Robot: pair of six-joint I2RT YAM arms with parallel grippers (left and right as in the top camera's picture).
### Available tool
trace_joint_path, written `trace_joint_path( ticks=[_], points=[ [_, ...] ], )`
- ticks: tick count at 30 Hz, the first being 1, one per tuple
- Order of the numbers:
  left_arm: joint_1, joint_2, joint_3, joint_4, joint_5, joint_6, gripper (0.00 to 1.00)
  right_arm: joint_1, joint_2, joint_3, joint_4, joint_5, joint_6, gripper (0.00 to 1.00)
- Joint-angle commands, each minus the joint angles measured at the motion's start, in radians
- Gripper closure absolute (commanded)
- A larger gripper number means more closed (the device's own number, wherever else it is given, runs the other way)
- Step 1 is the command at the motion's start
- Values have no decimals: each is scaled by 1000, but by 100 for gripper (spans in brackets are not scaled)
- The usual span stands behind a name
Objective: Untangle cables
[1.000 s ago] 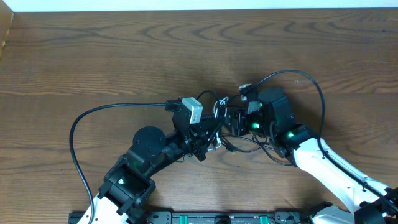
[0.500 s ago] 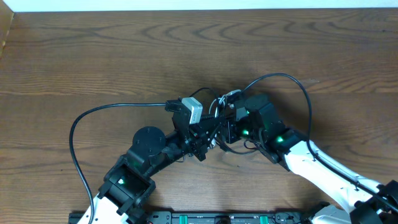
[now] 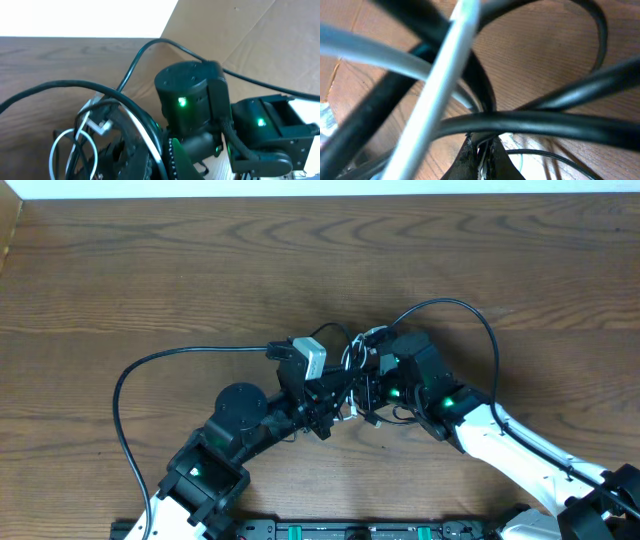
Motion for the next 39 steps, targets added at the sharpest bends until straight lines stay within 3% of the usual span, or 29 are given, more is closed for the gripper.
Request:
trace_joint_path(
  ticks=[1, 20, 39],
  points=[
    [0, -5, 13, -27, -17, 2, 93, -31, -36, 15, -2, -90, 0, 99],
    [0, -4, 13, -241, -335, 2, 93, -138, -402, 15, -116, -180, -2, 99],
    [1, -4, 13, -390, -544, 2, 92, -166, -537, 15, -134, -229, 0, 99]
  ],
)
